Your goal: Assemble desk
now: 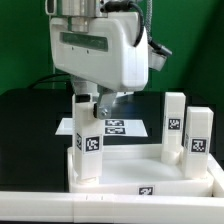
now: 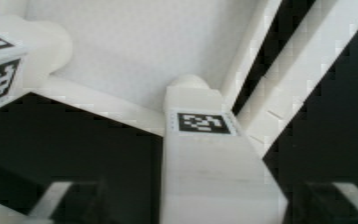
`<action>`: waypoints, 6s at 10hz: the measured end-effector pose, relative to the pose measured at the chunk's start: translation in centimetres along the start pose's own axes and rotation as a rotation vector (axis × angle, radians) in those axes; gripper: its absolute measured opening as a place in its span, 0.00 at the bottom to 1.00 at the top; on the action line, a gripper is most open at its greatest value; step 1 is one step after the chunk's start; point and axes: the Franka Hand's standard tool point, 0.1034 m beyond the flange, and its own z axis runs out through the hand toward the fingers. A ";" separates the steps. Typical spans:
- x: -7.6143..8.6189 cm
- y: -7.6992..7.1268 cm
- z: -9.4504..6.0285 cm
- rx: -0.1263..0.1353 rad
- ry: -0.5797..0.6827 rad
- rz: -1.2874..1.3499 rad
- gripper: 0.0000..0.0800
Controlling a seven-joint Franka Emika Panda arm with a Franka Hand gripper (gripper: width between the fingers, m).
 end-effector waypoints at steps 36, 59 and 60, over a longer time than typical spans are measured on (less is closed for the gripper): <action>-0.3 -0.6 0.3 0.032 0.004 0.022 0.36; 0.4 -0.1 0.4 -0.027 0.032 -1.397 0.53; 0.4 -0.1 0.4 -0.026 0.032 -1.370 0.36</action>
Offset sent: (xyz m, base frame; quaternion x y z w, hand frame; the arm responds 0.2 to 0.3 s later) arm -0.0005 0.0031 0.0017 -0.0033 0.0061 -0.2597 0.9657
